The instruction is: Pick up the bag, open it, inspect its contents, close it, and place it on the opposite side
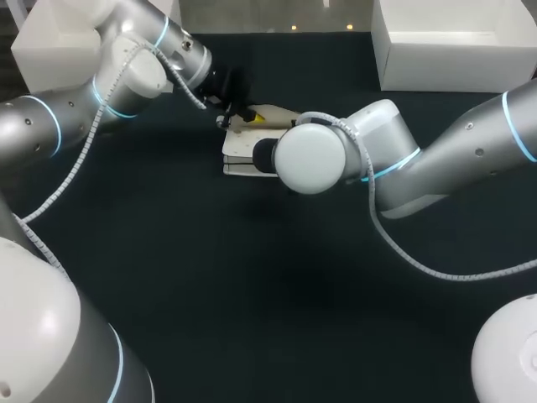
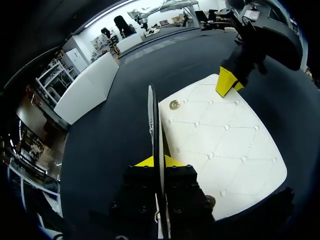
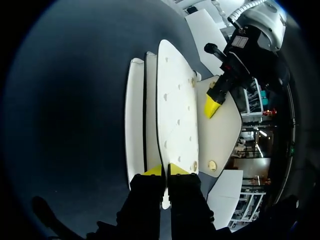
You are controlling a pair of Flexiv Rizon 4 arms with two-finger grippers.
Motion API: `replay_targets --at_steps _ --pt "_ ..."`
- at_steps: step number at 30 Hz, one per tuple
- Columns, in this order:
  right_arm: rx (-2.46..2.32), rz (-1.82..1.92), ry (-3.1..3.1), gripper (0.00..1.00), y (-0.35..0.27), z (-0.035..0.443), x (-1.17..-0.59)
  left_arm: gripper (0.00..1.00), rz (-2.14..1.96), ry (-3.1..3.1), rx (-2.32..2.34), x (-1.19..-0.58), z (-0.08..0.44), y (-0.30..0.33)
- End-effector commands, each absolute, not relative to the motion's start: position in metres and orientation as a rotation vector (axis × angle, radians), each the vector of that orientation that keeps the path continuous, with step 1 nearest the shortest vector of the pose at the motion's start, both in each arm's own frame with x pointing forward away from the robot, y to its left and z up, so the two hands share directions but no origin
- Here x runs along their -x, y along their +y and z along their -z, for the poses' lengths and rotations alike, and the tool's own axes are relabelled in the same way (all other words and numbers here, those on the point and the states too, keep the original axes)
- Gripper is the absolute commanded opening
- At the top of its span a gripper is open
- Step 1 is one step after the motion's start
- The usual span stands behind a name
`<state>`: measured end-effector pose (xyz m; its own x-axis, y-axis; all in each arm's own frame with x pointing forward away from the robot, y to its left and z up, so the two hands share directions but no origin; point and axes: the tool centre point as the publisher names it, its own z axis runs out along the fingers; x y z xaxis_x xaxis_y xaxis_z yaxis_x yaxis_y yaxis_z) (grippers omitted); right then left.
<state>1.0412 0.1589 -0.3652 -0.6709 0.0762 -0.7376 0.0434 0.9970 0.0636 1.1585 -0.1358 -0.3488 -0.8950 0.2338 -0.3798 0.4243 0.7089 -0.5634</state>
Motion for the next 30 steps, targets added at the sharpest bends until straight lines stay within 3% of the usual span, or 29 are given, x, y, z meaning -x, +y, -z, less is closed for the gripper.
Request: replay_targets --at_steps 1,8,9,12,14,16,26,27,28,29,30 --pt "-0.083 -0.056 2.301 0.00 0.158 0.367 -1.041 0.00 0.972 2.534 -0.505 -1.141 0.354 -0.131" --pt "-0.083 -0.056 2.301 0.00 0.158 0.367 -1.041 0.00 0.967 2.500 -0.538 -1.134 0.359 -0.132" --pt "-0.083 -0.056 2.301 0.00 0.158 0.367 -1.041 0.04 0.971 2.503 -0.531 -1.135 0.358 -0.132" --pt "-0.083 -0.056 2.301 0.00 0.158 0.367 -1.041 0.36 0.979 2.507 -0.518 -1.137 0.350 -0.130" --pt "-0.083 -0.056 2.301 0.00 0.158 0.367 -1.041 0.46 0.992 2.510 -0.504 -1.138 0.343 -0.128" --pt "-0.083 -0.056 2.301 0.00 0.158 0.367 -1.041 0.49 1.001 2.502 -0.497 -1.139 0.337 -0.125" --pt "-0.083 -0.056 2.301 0.00 0.158 0.367 -1.041 0.41 1.010 2.436 -0.526 -1.136 0.314 -0.122" --pt "-0.083 -0.056 2.301 0.00 0.158 0.367 -1.041 0.33 1.007 2.431 -0.529 -1.137 0.313 -0.122" --pt "-0.083 -0.056 2.301 0.00 0.158 0.367 -1.041 0.13 1.005 2.428 -0.528 -1.137 0.313 -0.123" --pt "-0.083 -0.056 2.301 0.00 0.158 0.367 -1.041 0.00 1.002 2.423 -0.530 -1.138 0.314 -0.123" --pt "-0.083 -0.056 2.301 0.00 0.158 0.367 -1.041 0.00 0.998 2.417 -0.536 -1.137 0.314 -0.124"
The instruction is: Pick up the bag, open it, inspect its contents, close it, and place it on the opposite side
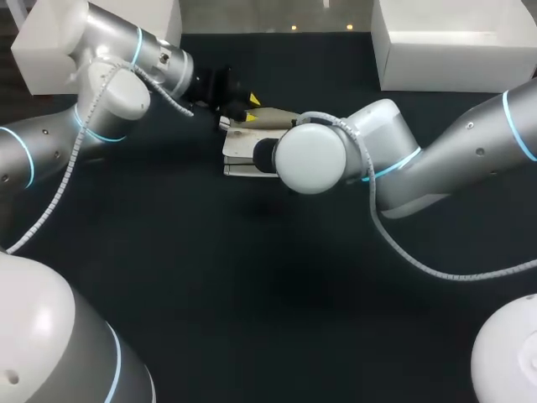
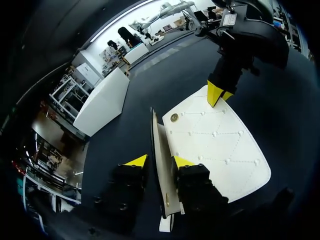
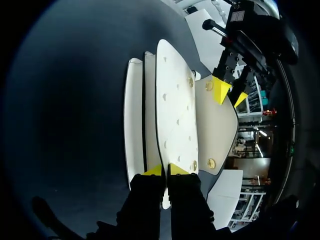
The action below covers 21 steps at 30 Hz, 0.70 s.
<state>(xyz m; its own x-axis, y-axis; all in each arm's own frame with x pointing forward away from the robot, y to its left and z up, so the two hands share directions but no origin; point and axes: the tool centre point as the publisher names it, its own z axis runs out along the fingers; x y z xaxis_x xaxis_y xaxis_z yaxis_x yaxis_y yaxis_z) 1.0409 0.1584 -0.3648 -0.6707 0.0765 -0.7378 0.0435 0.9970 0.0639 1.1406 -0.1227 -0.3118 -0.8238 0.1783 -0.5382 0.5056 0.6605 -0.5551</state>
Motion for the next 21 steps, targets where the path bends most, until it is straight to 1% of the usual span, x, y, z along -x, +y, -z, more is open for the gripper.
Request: replay_targets --at_steps 1,10,21 --pt "-0.083 -0.056 2.301 0.00 0.158 0.367 -1.041 0.00 0.993 2.409 -0.544 -1.136 0.315 -0.124" --pt "-0.083 -0.056 2.301 0.00 0.158 0.367 -1.041 0.00 0.980 2.355 -0.589 -1.112 0.327 -0.124" --pt "-0.083 -0.056 2.301 0.00 0.158 0.367 -1.041 0.00 0.980 2.358 -0.584 -1.111 0.327 -0.124"
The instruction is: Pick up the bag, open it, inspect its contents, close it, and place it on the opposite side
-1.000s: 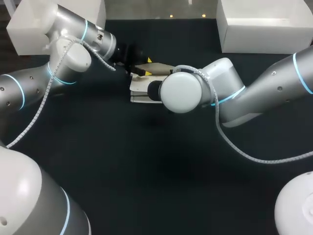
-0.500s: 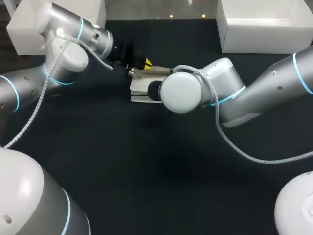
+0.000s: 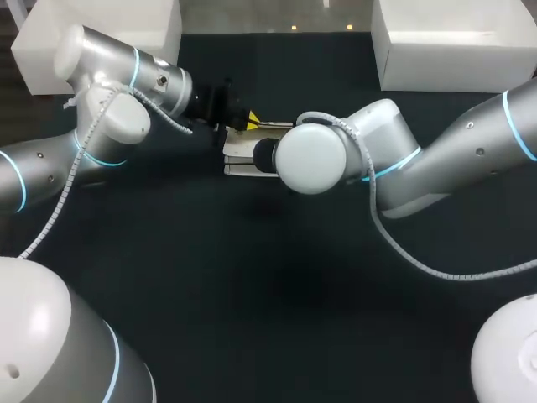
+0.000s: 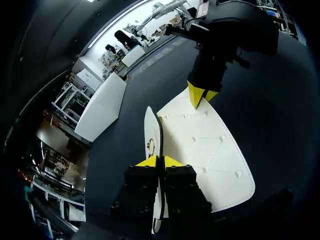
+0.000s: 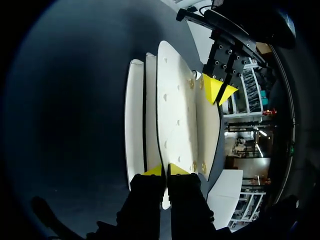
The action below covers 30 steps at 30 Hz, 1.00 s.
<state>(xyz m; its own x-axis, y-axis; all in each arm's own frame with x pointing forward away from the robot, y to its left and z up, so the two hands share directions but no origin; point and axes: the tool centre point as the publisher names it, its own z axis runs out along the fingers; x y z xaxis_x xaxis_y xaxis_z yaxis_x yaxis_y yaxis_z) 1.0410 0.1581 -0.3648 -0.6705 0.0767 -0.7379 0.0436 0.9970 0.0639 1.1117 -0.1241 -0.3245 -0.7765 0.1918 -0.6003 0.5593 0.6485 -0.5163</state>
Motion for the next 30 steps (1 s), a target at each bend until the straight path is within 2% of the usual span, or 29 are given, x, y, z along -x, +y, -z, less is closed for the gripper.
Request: replay_targets --at_steps 1,15,27,29,30 --pt "-0.083 -0.056 2.301 0.00 0.158 0.367 -1.041 0.00 0.980 2.358 -0.584 -1.111 0.327 -0.124" --pt "-0.083 -0.056 2.301 0.00 0.158 0.367 -1.041 0.00 0.992 2.324 -0.648 -1.087 0.359 -0.127" --pt "-0.083 -0.056 2.301 0.00 0.158 0.367 -1.041 0.00 1.004 2.263 -0.619 -1.086 0.357 -0.122" --pt "-0.083 -0.056 2.301 0.00 0.158 0.367 -1.041 0.22 0.997 2.251 -0.625 -1.086 0.353 -0.123" --pt "-0.083 -0.056 2.301 0.00 0.158 0.367 -1.041 0.26 0.992 2.247 -0.631 -1.087 0.351 -0.123"
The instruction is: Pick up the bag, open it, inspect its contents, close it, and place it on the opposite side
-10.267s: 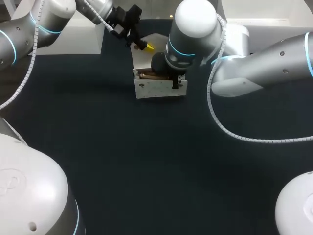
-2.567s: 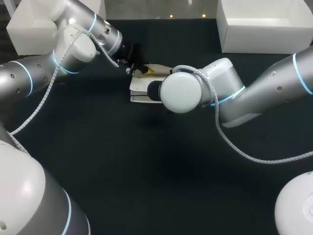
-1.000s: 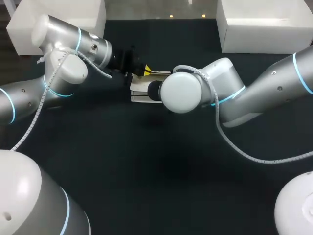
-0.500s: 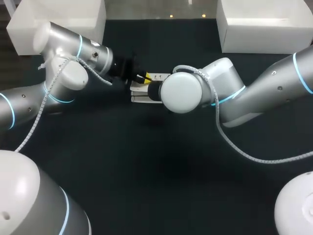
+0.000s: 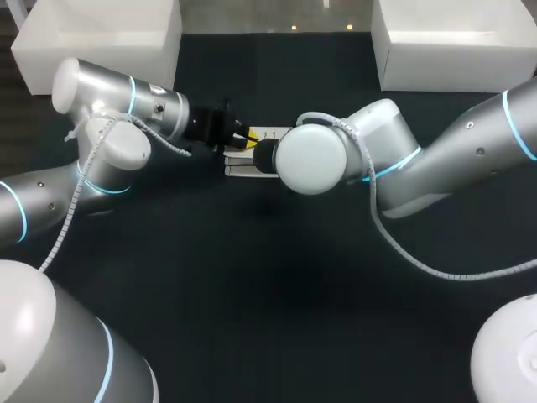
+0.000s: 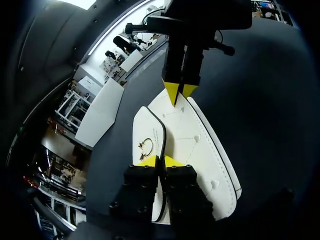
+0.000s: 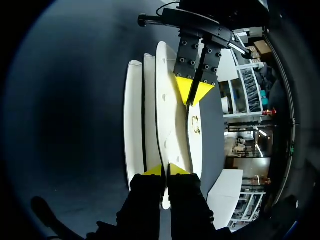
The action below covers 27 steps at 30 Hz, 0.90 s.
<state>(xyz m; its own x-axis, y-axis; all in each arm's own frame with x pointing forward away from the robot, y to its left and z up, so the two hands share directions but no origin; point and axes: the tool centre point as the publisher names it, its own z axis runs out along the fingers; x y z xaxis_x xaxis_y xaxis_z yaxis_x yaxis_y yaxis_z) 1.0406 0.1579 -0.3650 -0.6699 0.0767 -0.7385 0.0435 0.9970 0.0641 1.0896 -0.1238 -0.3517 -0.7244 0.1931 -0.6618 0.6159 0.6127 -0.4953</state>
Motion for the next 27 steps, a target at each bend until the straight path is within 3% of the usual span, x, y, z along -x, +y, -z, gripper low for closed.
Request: replay_targets --at_steps 1,4,7,9,27 --pt "-0.083 -0.056 2.301 0.00 0.158 0.367 -1.041 0.26 0.982 2.245 -0.636 -1.088 0.349 -0.124" --pt "-0.083 -0.056 2.301 0.00 0.158 0.367 -1.041 0.14 0.956 2.246 -0.647 -1.092 0.344 -0.127" --pt "-0.083 -0.056 2.301 0.00 0.158 0.367 -1.041 0.11 0.923 2.259 -0.656 -1.096 0.343 -0.129" --pt "-0.083 -0.056 2.301 0.00 0.158 0.367 -1.041 0.00 0.897 2.271 -0.661 -1.099 0.343 -0.131" --pt "-0.083 -0.056 2.301 0.00 0.158 0.367 -1.041 0.00 0.822 2.358 -0.582 -1.108 0.358 -0.117"
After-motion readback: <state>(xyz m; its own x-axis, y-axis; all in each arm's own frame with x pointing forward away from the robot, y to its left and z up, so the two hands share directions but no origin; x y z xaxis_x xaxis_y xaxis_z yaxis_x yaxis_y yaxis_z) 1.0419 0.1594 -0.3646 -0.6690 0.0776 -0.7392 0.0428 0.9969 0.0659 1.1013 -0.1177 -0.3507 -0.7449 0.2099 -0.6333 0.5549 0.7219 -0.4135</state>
